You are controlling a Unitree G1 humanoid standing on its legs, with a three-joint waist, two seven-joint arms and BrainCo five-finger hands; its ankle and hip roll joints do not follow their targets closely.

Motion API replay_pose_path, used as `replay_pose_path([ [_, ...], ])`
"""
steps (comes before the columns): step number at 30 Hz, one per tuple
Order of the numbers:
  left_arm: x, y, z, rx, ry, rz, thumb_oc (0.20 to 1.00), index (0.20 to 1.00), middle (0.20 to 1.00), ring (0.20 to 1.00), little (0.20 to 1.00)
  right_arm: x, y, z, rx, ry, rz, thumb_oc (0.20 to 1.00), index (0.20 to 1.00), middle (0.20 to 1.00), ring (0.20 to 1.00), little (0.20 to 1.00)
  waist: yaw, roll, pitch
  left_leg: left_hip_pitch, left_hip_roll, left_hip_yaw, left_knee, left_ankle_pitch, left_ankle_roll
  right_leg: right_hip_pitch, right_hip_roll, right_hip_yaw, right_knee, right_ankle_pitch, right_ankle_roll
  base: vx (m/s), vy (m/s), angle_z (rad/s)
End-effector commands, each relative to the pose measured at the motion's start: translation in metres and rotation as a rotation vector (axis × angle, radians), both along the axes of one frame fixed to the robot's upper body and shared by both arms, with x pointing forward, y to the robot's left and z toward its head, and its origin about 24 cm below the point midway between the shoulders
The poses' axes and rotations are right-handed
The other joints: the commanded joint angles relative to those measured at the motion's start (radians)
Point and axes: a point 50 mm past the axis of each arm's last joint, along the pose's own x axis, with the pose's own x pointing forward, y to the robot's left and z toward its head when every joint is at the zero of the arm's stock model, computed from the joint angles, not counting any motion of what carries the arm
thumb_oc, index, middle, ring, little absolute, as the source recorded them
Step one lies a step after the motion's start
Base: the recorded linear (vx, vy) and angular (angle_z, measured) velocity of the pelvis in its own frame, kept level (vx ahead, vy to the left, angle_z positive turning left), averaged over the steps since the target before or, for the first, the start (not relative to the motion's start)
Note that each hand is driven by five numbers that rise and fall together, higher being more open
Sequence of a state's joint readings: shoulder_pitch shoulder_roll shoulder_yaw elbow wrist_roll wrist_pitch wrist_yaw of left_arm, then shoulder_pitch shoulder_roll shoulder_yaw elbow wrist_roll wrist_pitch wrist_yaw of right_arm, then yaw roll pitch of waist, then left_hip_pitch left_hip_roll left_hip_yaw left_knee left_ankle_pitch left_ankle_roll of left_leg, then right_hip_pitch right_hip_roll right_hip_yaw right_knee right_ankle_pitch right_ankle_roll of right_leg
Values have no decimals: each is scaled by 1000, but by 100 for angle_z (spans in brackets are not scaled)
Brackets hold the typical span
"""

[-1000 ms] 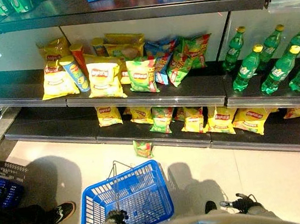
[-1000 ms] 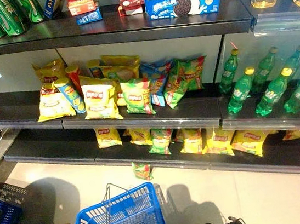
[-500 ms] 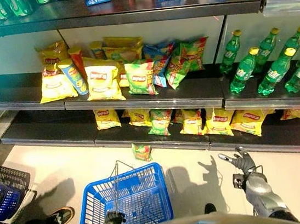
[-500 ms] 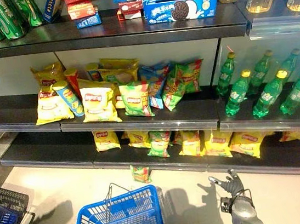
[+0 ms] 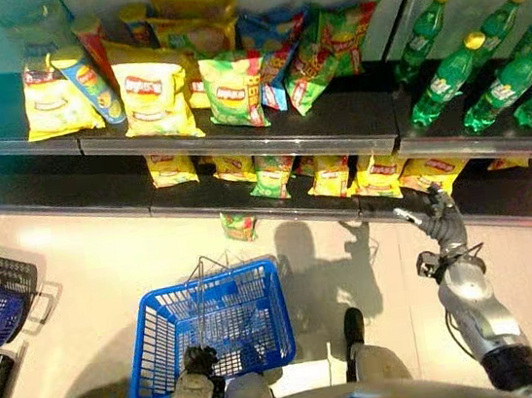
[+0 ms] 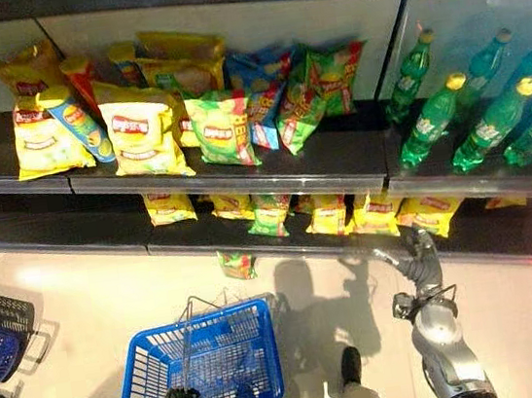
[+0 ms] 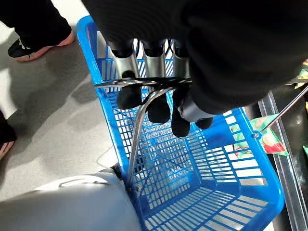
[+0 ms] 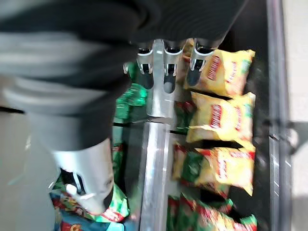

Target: Pick up the snacks into the basket

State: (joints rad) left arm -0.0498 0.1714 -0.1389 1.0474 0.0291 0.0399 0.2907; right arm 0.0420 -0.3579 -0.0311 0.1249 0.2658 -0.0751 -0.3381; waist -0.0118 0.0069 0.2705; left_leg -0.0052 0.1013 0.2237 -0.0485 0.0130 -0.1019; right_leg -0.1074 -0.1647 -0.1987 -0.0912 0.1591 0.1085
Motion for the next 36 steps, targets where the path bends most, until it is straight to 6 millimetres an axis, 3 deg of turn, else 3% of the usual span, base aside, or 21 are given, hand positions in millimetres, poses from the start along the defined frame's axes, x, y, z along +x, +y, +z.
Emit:
replay_pose_path([
  [1, -2, 5, -1, 80, 41, -53, 200, 200, 200, 200, 200, 16, -12, 53, -49, -245, -63, 1000, 1000, 1000, 1000, 1000, -5, -38, 40, -103, -19, -68, -39, 88, 27, 36, -6, 9, 5, -54, 51, -74, 20, -4],
  [7, 36, -3, 16, 131, -83, -128, 200, 200, 200, 200, 200, 45, -30, 102, -120, -384, -158, 1000, 1000, 1000, 1000, 1000, 3, -37, 145, -190, -35, -65, 5, 101, 35, -61, -27, 18, 70, -45, 46, -96, 27, -5],
  [14, 58, -6, 28, 173, -148, -181, 200, 200, 200, 200, 200, 68, -52, 136, -99, -444, -237, 1000, 1000, 1000, 1000, 1000, 19, -41, 208, -280, -45, -53, 45, 104, 36, -150, -42, 21, 110, -33, 51, -67, 37, -1],
  [21, 61, -8, 32, 158, -179, -146, 200, 200, 200, 200, 200, 82, -62, 156, -59, -464, -267, 1000, 1000, 1000, 1000, 1000, 38, -52, 249, -346, -49, -53, 73, 100, 34, -202, -56, 4, 126, -28, 56, -12, 4, 0],
  [29, 71, -10, 42, 192, -241, -193, 200, 200, 200, 200, 200, 98, -72, 181, -102, -447, -284, 1000, 1000, 1000, 1000, 1000, 54, -58, 249, -449, -55, -56, 182, 50, 32, -278, -74, -1, 189, -47, 54, -7, 12, 5],
  [36, 72, -8, 45, 200, -252, -194, 200, 200, 200, 200, 200, 106, -85, 209, -69, -467, -297, 1000, 1000, 1000, 1000, 1000, 70, -57, 249, -483, -60, -65, 205, 37, 37, -320, -85, -5, 237, -63, 53, -7, 15, 7],
])
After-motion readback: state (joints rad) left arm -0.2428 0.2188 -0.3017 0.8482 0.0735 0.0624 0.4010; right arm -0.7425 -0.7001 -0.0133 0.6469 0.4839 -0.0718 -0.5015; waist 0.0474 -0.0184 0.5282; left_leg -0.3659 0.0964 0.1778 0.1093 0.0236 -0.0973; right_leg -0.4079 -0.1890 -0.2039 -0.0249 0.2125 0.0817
